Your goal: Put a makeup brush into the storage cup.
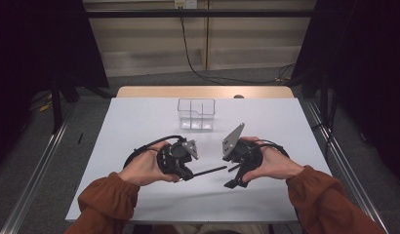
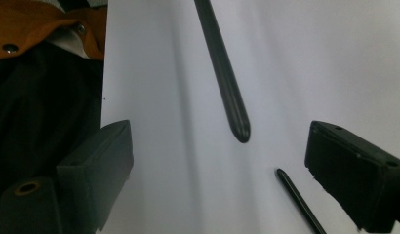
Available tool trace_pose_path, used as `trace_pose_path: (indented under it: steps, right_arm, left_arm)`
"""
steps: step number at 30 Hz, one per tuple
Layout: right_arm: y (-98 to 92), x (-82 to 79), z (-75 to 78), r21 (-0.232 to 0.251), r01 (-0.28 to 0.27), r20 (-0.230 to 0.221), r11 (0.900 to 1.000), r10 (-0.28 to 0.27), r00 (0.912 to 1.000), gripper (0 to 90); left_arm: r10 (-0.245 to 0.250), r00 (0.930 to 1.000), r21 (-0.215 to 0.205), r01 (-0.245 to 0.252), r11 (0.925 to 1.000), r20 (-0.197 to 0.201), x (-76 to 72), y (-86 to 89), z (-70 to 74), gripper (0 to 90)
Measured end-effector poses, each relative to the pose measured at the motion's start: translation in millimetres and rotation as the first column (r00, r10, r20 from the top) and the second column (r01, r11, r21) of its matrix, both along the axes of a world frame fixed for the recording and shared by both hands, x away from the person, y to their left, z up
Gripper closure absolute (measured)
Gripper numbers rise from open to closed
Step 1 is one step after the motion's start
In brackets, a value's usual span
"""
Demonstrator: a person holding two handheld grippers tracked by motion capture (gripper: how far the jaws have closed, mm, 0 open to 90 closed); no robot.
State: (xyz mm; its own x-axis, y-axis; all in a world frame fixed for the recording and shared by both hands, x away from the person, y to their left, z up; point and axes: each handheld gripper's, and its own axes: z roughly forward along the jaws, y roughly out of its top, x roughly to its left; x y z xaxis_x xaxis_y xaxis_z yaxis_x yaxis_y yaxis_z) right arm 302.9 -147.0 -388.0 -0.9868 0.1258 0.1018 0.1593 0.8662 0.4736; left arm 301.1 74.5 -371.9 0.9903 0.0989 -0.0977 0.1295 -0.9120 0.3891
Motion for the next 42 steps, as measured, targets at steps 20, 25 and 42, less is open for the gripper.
trace_pose_path:
  steps: [20,25,42]
  right_arm:
    - [10.7,13.6,-8.3,-0.089,-0.075,-0.103,0.993,0.066,0.9925,47.4]
    - [14.9,12.4,-10.6,-0.107,-0.092,-0.094,0.990,0.082,0.9923,54.9]
    - [25.1,14.1,-19.3,-0.100,-0.108,-0.102,0.989,0.098,0.9899,73.6]
  left_arm:
    - [-0.043,0.9991,0.050,0.043,0.9978,-0.007,-0.4,-11.7,-13.0,83.8]
    - [-0.047,0.9989,0.057,0.048,0.9972,-0.007,0.3,-13.8,-16.2,83.7]
    - [-0.043,0.9990,0.057,0.043,0.9974,-0.014,3.8,-13.9,-22.9,83.7]
